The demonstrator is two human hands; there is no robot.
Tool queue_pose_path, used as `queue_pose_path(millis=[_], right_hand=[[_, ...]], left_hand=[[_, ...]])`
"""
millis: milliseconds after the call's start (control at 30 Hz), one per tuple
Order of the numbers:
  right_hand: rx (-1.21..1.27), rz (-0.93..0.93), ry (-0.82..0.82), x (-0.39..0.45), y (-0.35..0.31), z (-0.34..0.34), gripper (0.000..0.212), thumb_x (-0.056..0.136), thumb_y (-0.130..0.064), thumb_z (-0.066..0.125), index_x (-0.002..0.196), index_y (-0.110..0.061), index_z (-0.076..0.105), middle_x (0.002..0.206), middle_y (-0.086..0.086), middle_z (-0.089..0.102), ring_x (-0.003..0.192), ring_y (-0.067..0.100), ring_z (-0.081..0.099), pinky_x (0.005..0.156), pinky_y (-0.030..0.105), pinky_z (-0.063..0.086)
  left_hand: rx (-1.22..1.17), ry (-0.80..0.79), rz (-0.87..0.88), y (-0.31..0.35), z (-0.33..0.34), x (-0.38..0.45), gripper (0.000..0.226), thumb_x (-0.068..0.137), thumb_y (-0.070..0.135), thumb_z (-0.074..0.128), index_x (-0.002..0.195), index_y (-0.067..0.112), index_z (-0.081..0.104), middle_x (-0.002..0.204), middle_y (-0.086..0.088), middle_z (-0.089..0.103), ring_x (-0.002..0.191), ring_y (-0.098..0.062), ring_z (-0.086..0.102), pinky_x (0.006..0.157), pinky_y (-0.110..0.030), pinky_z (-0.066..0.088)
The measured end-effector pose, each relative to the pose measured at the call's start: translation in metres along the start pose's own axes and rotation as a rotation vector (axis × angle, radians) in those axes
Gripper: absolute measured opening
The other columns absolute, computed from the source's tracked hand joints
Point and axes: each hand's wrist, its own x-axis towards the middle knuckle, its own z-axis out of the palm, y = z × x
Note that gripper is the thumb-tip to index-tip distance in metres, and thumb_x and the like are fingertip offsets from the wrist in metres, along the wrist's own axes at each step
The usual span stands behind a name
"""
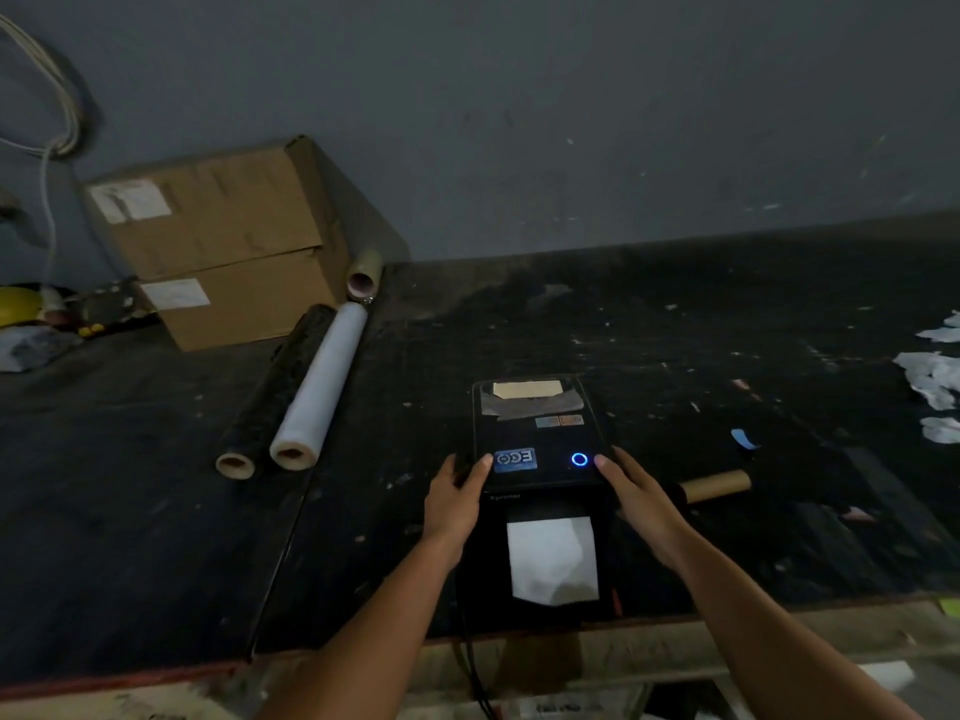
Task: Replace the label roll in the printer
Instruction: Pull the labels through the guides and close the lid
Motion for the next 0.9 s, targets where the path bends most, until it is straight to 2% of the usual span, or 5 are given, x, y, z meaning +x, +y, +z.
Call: queue_pose_path(millis=[100,267,500,633,900], right_hand=[[-0.024,-0.022,-0.005,0.001,0.002,0.001,0.064,0.088,-0.054,0.047,0.145,-0.032,0.025,0.15,0.005,0.037,0.136,0.027,0.036,0.112,0.052,0.029],[-0.055,-0.04,-0.014,0.002,0.002,-0.001,0.06,0.09,-0.053,0.044,0.144,-0.034,0.027,0.152,0.001,0.034,0.139,0.026,0.031,0.113,0.053,0.027],[0.008,-0.055,-0.018,0.001,0.003,-0.001,0.057,0.092,-0.047,0.047,0.144,-0.03,0.03,0.147,0.004,0.04,0.134,0.025,0.038,0.112,0.049,0.03],[0.009,-0.048,-0.013,0.002,0.004,-0.001,0.06,0.09,-0.05,0.048,0.143,-0.031,0.031,0.147,0.004,0.041,0.134,0.025,0.039,0.112,0.05,0.031],[0.023,-0.047,-0.01,0.001,0.005,-0.001,0.063,0.087,-0.053,0.05,0.143,-0.031,0.032,0.149,0.003,0.039,0.136,0.024,0.036,0.112,0.051,0.03]], left_hand=[[-0.045,0.024,-0.022,-0.002,0.001,0.0,0.085,0.082,0.051,0.065,0.149,0.016,0.026,0.15,-0.01,0.04,0.134,-0.028,0.043,0.109,-0.047,0.04],[-0.084,0.006,-0.025,-0.008,0.0,0.007,0.106,0.064,0.065,0.069,0.149,0.019,0.025,0.148,-0.008,0.044,0.131,-0.026,0.047,0.107,-0.049,0.042],[-0.077,-0.01,0.012,-0.011,-0.002,0.011,0.106,0.057,0.073,0.069,0.145,0.025,0.034,0.139,-0.004,0.055,0.123,-0.023,0.055,0.103,-0.048,0.046],[-0.072,-0.006,0.008,-0.011,-0.002,0.01,0.094,0.071,0.061,0.068,0.148,0.022,0.028,0.143,-0.005,0.051,0.127,-0.024,0.051,0.105,-0.049,0.044],[-0.067,0.0,0.008,-0.013,-0.001,0.013,0.087,0.081,0.051,0.066,0.15,0.019,0.024,0.147,-0.009,0.046,0.131,-0.026,0.047,0.108,-0.048,0.042]])
